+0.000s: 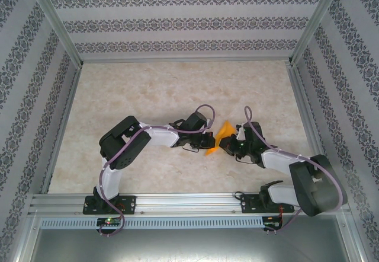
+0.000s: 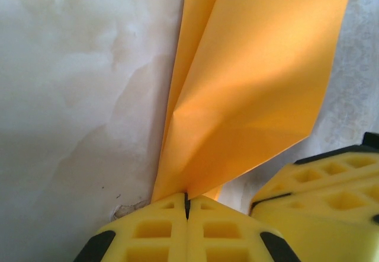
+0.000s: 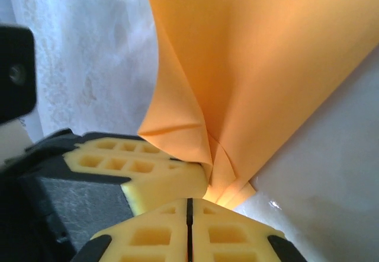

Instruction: Fold a paper plane with a square sheet of paper (pick it up from the middle)

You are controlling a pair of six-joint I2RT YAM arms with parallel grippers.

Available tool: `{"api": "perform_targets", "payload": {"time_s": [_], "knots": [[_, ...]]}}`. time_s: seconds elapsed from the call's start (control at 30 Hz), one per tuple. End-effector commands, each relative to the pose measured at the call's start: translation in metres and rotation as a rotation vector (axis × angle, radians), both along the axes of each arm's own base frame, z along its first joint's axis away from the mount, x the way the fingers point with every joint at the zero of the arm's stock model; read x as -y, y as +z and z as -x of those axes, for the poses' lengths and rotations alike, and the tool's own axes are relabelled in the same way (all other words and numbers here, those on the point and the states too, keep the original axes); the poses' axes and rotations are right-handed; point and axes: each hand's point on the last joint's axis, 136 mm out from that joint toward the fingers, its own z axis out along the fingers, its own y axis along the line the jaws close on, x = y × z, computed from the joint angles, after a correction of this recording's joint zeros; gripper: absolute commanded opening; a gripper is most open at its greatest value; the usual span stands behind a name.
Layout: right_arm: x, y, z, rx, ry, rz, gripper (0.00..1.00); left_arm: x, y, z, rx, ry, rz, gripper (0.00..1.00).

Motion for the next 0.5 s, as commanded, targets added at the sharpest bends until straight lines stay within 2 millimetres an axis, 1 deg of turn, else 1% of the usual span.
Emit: {"api": "perform_targets", "payload": {"time_s": [0.0, 0.07, 0.17, 0.4, 0.47], "knots": [[0.003, 0.019, -0.01, 0.038, 0.018, 0.023, 0.15, -0.013, -0.028, 0.007, -0.032, -0.016, -0.083, 0.0], [0.006, 0.025, -0.016, 0.051, 0.015, 0.029, 0.18, -0.012, -0.027, 0.007, -0.024, -0.028, -0.081, 0.01], [0.008, 0.034, -0.026, 0.069, 0.02, 0.031, 0.19, -0.011, -0.025, 0.006, -0.005, -0.043, -0.084, 0.05], [0.002, 0.036, -0.046, 0.074, 0.04, 0.02, 0.18, -0.011, -0.021, 0.012, 0.044, -0.104, -0.093, 0.21], [0.0, 0.036, -0.049, 0.074, 0.046, 0.02, 0.18, -0.011, -0.021, 0.013, 0.056, -0.119, -0.1, 0.24]]}}
